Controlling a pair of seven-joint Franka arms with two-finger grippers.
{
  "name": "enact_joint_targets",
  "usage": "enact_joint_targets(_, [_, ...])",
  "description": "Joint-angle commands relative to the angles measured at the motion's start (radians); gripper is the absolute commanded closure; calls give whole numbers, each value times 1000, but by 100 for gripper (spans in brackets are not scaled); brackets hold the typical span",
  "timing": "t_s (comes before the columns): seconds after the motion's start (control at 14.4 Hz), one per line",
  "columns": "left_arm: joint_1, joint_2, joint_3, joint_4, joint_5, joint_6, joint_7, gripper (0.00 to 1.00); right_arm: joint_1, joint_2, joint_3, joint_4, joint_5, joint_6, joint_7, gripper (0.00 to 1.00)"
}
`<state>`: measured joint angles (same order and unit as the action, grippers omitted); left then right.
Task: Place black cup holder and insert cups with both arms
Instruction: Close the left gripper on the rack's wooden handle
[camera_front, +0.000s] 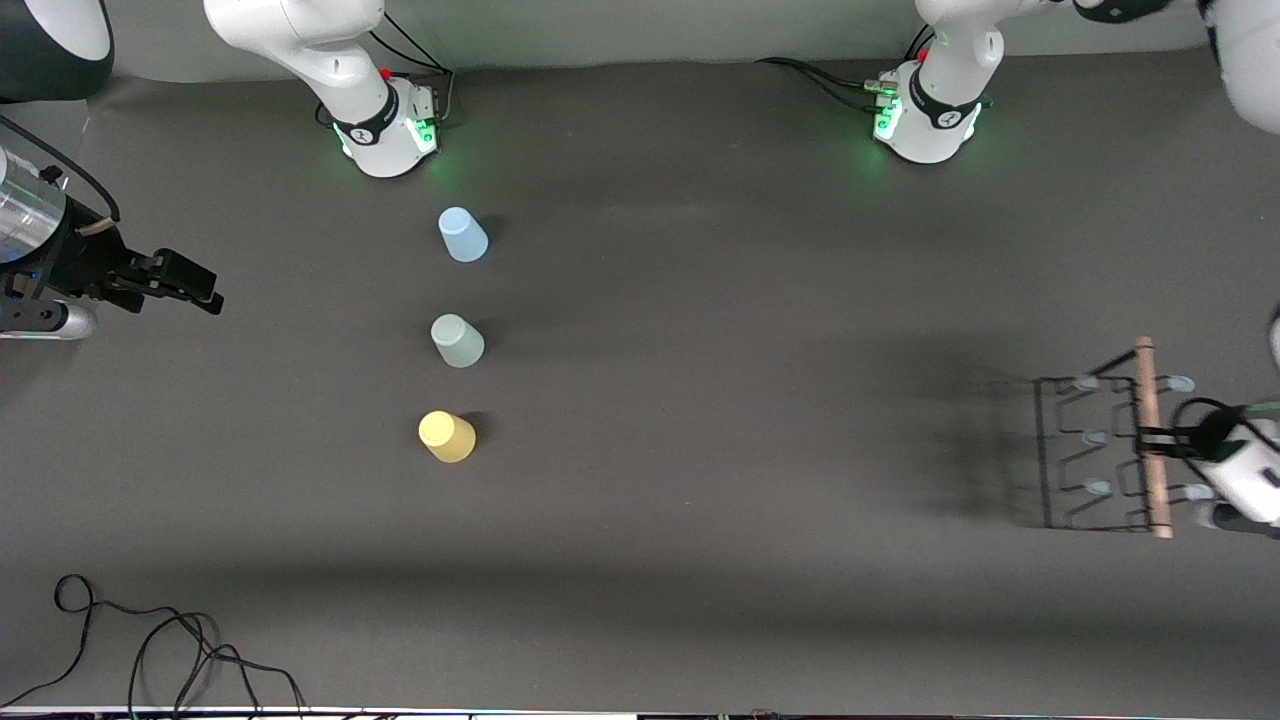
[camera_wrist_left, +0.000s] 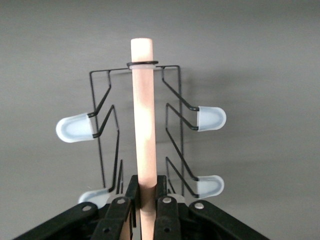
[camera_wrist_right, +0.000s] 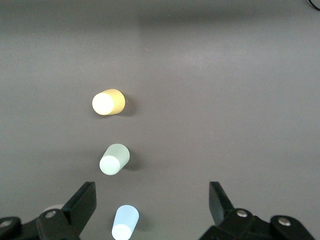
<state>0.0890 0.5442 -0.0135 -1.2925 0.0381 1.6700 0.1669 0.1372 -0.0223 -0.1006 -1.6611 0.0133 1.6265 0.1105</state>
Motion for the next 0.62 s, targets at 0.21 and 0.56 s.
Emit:
enact_joint_targets(0.21, [-213,-176,12,-167,-53,-20,-159,100,74,-7,5,-3,-7,1,176,0])
enact_joint_targets(0.56, [-426,-233,10,-286,-165,143,-441,100,168,-8,4,-22,-4,36,384,0])
